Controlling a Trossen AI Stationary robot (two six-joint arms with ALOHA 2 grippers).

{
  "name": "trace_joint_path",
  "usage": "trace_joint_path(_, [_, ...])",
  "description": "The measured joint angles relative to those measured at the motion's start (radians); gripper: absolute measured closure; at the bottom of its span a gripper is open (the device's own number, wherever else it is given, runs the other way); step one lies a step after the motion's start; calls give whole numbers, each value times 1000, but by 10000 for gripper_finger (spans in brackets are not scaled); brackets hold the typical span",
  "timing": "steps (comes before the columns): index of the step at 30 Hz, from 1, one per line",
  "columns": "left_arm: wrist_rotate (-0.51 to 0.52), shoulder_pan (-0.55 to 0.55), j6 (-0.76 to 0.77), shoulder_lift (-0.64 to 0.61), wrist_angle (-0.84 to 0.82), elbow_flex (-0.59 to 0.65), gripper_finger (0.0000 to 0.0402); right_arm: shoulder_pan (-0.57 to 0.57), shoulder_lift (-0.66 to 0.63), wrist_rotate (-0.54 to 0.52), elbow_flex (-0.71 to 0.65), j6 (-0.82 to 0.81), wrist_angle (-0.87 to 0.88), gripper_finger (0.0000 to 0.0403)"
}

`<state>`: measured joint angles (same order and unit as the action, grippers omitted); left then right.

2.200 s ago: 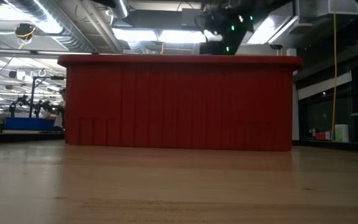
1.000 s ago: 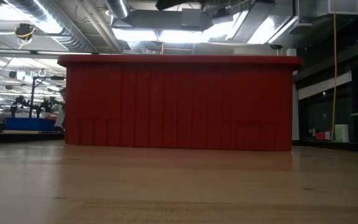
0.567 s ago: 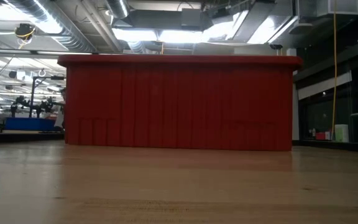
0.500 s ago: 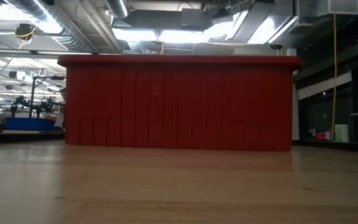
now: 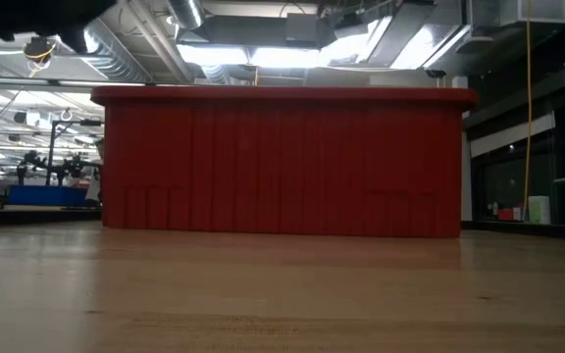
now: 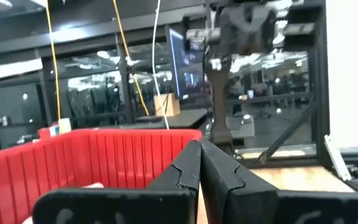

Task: Pick and place slides into bin
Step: Return to Home Position

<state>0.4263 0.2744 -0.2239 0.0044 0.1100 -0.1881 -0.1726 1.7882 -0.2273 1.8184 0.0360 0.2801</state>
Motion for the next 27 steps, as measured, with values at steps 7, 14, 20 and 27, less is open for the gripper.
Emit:
trace_joint_path(7, [1,-74,46,0,50,77,400,-5,0,4,-3,29,5,398])
trace_joint_path(14, [-54,-168,127,0,46,137,400,-5,0,70,-4,42,10,398])
trace_joint_path(20, [-62,-213,134,-1,45,163,400,-6,0,72,-53,47,-24,398])
trace_joint_path(27, [-91,-209,160,-2,27,167,400,-5,0,65,-201,-1,-163,398])
